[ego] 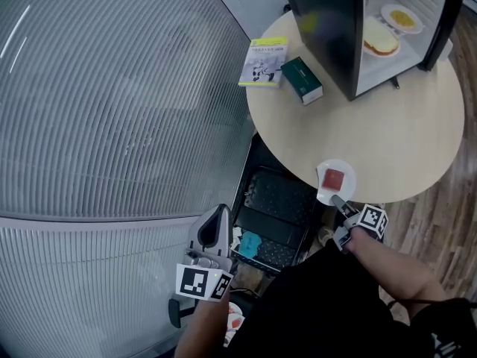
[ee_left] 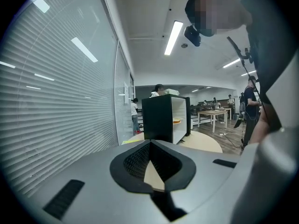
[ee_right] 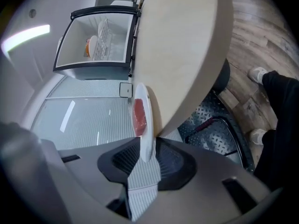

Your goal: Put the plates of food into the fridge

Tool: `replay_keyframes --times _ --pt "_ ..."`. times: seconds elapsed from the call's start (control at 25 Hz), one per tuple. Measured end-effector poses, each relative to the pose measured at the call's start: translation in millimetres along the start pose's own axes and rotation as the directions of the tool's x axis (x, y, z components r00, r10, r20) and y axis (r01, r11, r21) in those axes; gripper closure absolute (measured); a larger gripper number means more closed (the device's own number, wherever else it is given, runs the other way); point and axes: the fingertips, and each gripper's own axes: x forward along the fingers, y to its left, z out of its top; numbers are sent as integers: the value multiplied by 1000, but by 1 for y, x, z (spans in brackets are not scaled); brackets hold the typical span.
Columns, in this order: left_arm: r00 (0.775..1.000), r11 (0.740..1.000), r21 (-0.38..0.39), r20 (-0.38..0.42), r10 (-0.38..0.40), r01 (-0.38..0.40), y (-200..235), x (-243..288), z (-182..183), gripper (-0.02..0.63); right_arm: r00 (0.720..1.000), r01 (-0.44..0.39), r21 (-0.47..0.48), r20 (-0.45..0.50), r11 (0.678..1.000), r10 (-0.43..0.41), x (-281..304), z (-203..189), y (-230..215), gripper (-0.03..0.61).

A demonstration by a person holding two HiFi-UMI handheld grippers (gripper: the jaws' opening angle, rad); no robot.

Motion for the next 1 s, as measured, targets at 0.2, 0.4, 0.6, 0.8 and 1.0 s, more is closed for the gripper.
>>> replay_keyframes --times 0.2,0.4,0.6,0.8,1.0 --pt "999 1000 26 27 -17 16 -4 10 14 611 999 -51 -3 -19 999 51 -4 2 7 556" --pt "998 1000 16 57 -24 23 -1 16 24 611 993 -113 -16 -18 994 112 -12 12 19 557" --pt "996 999 -2 82 -35 35 -5 27 32 611 989 -146 -14 -2 989 146 -25 28 37 558" --pt "992 997 -11 103 -77 79 -22 53 40 611 992 -124 -13 0 992 124 -40 50 48 558" --pt "984 990 -24 114 -135 138 -49 93 50 611 992 -117 -17 36 993 117 -61 86 62 557"
